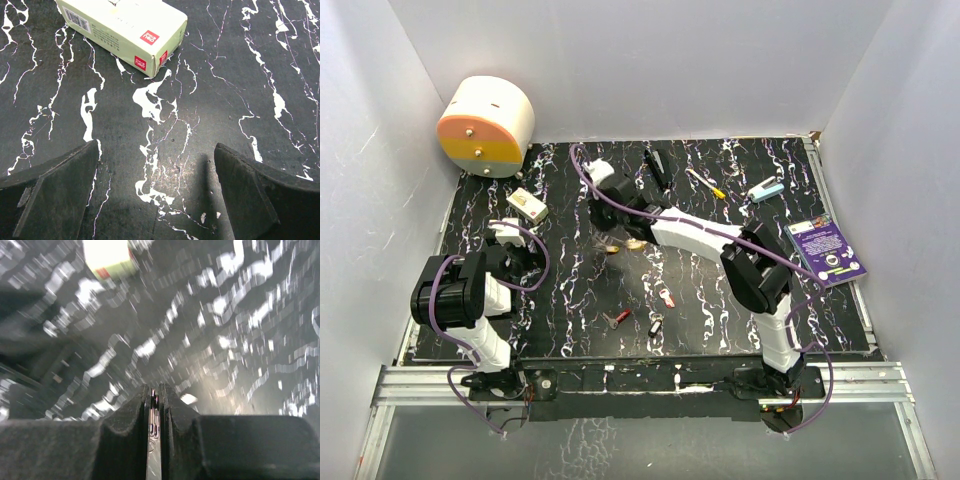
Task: Put the keys on the keyring
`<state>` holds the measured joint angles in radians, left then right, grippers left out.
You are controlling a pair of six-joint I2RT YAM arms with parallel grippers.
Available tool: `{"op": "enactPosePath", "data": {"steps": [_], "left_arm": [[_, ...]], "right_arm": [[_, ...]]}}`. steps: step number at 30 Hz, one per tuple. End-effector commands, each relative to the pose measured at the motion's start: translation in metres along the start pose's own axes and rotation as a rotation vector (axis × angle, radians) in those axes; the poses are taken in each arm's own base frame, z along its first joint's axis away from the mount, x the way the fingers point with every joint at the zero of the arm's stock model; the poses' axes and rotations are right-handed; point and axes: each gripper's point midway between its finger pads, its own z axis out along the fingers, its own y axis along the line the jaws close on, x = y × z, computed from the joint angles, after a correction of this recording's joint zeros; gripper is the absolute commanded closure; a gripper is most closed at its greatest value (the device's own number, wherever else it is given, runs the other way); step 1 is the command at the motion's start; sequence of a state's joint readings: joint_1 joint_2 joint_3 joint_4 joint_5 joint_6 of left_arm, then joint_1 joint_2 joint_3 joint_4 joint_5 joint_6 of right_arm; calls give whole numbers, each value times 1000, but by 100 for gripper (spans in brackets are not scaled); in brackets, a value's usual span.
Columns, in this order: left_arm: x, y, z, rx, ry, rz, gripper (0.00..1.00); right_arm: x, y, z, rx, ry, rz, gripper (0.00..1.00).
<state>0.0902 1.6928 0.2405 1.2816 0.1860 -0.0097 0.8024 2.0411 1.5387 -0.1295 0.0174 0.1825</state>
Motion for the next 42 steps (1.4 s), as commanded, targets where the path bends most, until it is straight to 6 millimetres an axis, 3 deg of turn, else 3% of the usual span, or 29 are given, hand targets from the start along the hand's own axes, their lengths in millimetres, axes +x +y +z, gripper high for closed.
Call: {"op": "enactPosePath", "data": {"steps": [1, 3, 4, 10, 14, 21, 28, 33, 36, 42], "left_arm": [[-14, -2, 4, 18, -41, 18, 3], [-14, -3, 4, 18, -40, 18, 3], [-14, -2, 4, 17, -42, 18, 3], [-14, -2, 4, 18, -40, 18, 3], [-14, -2, 4, 19, -40, 18, 3], [-14, -2, 4, 17, -41, 18, 3], [-14, -2, 4, 18, -41, 18, 3], [-14, -2, 4, 18, -41, 18, 3], [-15, -2, 4, 18, -42, 18, 3], [-15, -2, 4, 18, -42, 18, 3]], "right_arm": [[-124, 42, -35, -147, -341, -35, 92], [-131, 43, -42, -157, -382, -57, 92], [-125, 43, -42, -162, -374, -73, 92], [-40, 41, -26, -251, -259, -117, 92], [-6, 42, -27, -291, -244, -111, 92], [5, 46, -41, -326, -233, -120, 92], [26, 36, -65, -290, -207, -123, 89], [42, 29, -91, -266, -190, -119, 80], [62, 20, -110, -231, -173, -92, 77], [81, -3, -149, -117, -179, -28, 71]]}}
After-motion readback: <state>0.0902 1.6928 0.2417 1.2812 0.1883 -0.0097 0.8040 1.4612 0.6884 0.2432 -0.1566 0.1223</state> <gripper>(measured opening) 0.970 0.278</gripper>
